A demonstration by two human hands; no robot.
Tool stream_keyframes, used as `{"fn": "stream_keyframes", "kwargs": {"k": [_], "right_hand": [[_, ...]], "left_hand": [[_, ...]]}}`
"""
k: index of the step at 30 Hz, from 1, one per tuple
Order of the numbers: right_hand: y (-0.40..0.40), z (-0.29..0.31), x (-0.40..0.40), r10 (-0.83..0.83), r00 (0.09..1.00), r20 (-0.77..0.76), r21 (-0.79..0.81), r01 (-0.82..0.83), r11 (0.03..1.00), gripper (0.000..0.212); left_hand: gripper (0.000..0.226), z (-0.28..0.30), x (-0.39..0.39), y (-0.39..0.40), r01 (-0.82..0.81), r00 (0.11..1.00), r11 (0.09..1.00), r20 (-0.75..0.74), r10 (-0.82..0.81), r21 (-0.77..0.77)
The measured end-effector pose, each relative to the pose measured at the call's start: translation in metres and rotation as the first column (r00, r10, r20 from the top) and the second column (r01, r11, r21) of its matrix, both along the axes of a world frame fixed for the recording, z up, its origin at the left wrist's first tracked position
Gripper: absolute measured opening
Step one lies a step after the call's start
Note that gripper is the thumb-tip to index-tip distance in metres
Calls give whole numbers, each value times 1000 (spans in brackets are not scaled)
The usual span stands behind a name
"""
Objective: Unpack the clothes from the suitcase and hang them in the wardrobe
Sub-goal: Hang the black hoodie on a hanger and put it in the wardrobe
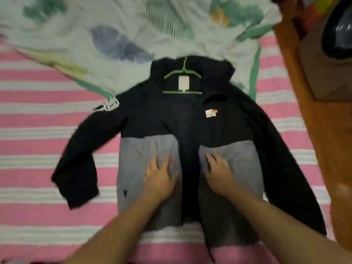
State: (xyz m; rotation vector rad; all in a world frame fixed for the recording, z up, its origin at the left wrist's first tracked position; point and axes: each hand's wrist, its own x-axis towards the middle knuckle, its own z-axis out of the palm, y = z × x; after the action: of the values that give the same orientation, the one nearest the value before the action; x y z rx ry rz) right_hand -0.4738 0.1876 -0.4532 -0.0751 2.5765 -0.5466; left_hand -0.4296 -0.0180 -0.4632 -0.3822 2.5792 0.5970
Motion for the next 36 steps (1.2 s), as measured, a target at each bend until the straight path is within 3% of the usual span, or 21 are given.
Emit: {"fn": "stream_keyframes", "kwargs": {"k": [3,6,8,12,14,17,21,22,24,26,27,28,29,30,31,32,33,36], "right_hand": [[19,-42,80,46,997,-56,85,-41,996,66],[15,-40,124,120,981,-156,178,-91,980,52],[7,-37,149,177,973,-149,250,-136,959,53],[3,-52,179,162,986,30,370,-161,915,93],[1,-56,182,159,987,40,367,-162,916,101],[5,-49,177,43,999,-7,298,-39,954,83],[29,-18,178,-269,963,3,91,268,959,42],[31,-11,180,-346,938,3,2,346,938,34],[26,5,179,-437,899,33,-170,436,884,33],[16,12,176,-439,892,106,-268,450,852,36],[11,10,176,-409,895,180,-282,445,850,38],[9,4,178,-362,896,257,-245,423,872,41],[8,-3,184,-324,901,287,-186,384,904,42],[7,-8,191,-314,911,266,-122,355,927,39],[7,-14,199,-341,919,197,-88,363,928,31],[7,-16,208,-398,907,134,-67,409,910,19],[6,-16,216,-439,893,102,-55,445,894,10],[0,-27,241,-334,932,141,26,334,942,17]], "left_hand": [[71,-40,96,1,97,995,991,17,-96,-97],[72,-41,146,-1,119,989,976,-69,-133,-183],[71,-36,172,1,229,960,956,-122,-253,-181],[74,-44,208,-6,438,877,870,-105,-469,-228],[77,-53,207,-24,464,861,835,-68,-503,-296],[64,-55,191,-56,488,822,793,-112,-558,-365],[55,-35,194,-57,612,740,738,-125,-661,-282],[60,-29,201,-52,609,753,741,-90,-652,-282],[72,-19,214,-41,476,870,838,-1,-494,-268],[59,-14,229,-26,148,988,975,-23,-154,-164],[44,-12,233,-17,-146,989,989,-2,146,11],[32,-10,232,-7,-489,872,850,134,471,195],[27,-9,230,3,-781,624,549,348,700,297],[25,-9,229,11,-919,379,238,533,757,315],[23,-11,228,18,-953,211,4,650,730,304],[21,-12,226,24,-947,129,-124,708,694,295],[19,-15,224,29,-935,90,-196,733,674,295],[16,-19,217,43,-924,74,-243,762,643,295]]}}
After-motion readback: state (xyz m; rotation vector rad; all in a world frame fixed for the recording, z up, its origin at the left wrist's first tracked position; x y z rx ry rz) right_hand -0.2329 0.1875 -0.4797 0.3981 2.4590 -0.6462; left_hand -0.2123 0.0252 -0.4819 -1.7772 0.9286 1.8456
